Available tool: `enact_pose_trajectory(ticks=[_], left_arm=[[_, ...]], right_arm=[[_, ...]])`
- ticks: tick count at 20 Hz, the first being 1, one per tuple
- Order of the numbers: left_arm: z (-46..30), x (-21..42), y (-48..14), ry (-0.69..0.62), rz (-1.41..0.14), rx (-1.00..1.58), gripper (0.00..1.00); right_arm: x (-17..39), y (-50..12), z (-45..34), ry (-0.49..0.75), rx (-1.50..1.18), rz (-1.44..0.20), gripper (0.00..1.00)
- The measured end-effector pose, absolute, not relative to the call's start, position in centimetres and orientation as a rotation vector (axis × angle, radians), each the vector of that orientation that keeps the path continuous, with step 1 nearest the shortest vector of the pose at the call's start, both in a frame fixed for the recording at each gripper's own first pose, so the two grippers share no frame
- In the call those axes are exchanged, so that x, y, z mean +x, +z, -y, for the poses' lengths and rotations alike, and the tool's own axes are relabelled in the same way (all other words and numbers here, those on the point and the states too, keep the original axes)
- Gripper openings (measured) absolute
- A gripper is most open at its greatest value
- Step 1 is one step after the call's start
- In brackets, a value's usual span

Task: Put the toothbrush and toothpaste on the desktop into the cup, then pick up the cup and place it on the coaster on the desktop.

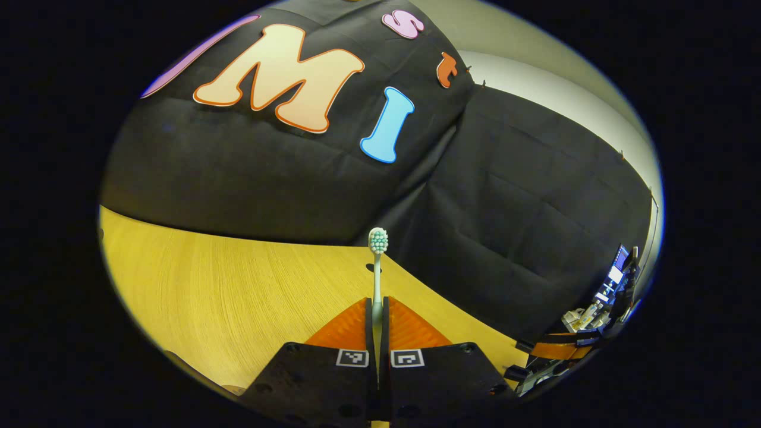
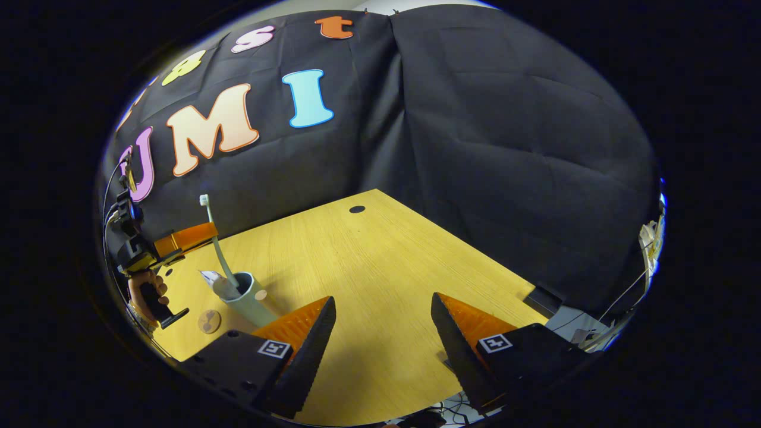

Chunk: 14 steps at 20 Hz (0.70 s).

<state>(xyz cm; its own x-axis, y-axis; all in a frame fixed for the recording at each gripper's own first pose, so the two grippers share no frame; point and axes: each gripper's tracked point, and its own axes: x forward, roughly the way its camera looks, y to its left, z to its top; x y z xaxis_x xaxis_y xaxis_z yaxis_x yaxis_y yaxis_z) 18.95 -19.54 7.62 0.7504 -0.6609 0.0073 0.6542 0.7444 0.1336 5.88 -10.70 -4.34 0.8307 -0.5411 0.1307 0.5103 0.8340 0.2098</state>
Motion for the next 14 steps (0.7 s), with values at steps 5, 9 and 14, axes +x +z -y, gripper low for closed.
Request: enact_pose_trajectory(ticks=[5,9,14], left_arm=[[19.3,18.7,7.1,-0.724,0.067,0.129,0.00],[18.9,18.8,6.2,-0.720,0.060,0.137,0.01],[18.3,18.9,5.0,-0.704,0.040,0.146,0.02]], right_arm=[[5.3,-5.8,10.1,-0.559,0.154,0.151,0.99],[4.5,-6.3,10.4,-0.565,0.145,0.133,0.99],[4.2,-6.8,10.2,-0.567,0.166,0.133,0.98]])
